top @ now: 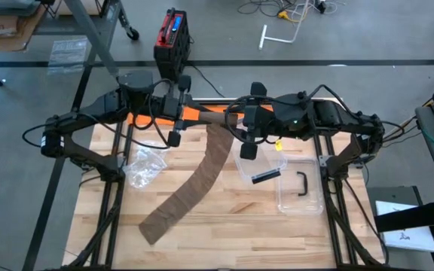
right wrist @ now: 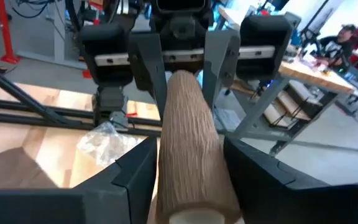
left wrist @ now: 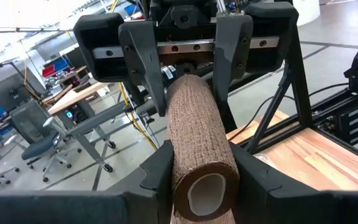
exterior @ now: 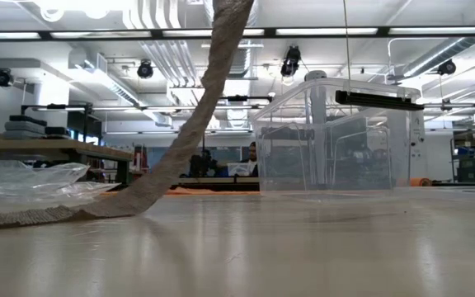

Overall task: Roll bandage
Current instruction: Roll the brown bandage

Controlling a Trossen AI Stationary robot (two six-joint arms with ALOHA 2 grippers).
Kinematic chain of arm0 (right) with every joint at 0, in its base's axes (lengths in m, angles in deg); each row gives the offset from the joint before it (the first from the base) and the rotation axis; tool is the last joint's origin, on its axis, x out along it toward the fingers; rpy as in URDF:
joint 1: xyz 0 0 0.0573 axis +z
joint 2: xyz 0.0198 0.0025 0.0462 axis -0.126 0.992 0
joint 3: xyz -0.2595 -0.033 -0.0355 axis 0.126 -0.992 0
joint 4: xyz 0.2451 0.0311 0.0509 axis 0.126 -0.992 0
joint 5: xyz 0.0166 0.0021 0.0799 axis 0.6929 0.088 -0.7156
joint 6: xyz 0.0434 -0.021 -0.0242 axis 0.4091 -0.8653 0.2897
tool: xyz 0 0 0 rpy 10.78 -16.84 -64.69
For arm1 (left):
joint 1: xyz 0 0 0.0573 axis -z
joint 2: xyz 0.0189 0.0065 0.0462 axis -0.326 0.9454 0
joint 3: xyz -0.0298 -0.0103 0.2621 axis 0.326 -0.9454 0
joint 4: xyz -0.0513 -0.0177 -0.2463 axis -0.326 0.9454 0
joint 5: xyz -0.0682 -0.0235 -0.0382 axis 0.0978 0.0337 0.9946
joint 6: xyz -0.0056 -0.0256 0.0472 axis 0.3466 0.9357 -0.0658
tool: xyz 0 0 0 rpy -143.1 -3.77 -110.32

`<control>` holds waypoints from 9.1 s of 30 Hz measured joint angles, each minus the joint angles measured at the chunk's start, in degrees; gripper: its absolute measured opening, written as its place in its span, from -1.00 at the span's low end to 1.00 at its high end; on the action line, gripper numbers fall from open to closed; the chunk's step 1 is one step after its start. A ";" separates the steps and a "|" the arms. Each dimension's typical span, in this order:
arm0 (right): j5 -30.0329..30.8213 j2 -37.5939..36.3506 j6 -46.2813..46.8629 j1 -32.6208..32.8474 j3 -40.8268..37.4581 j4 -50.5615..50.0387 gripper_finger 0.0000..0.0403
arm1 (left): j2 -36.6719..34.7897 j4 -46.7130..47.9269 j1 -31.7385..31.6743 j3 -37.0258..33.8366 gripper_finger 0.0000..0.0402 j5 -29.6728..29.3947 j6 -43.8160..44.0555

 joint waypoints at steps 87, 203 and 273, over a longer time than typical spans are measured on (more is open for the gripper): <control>4.40 -11.61 4.98 -7.62 -30.03 27.13 -0.46 | -0.83 -4.65 -21.18 -9.61 0.59 10.91 5.85; 12.27 -13.17 -33.05 -6.22 -47.59 46.98 -0.54 | 15.05 -40.16 -20.55 -14.97 0.25 35.80 48.71; 7.55 -14.55 14.10 -5.13 -47.62 48.10 0.13 | 13.70 -47.65 -22.49 -15.04 -0.42 46.37 22.58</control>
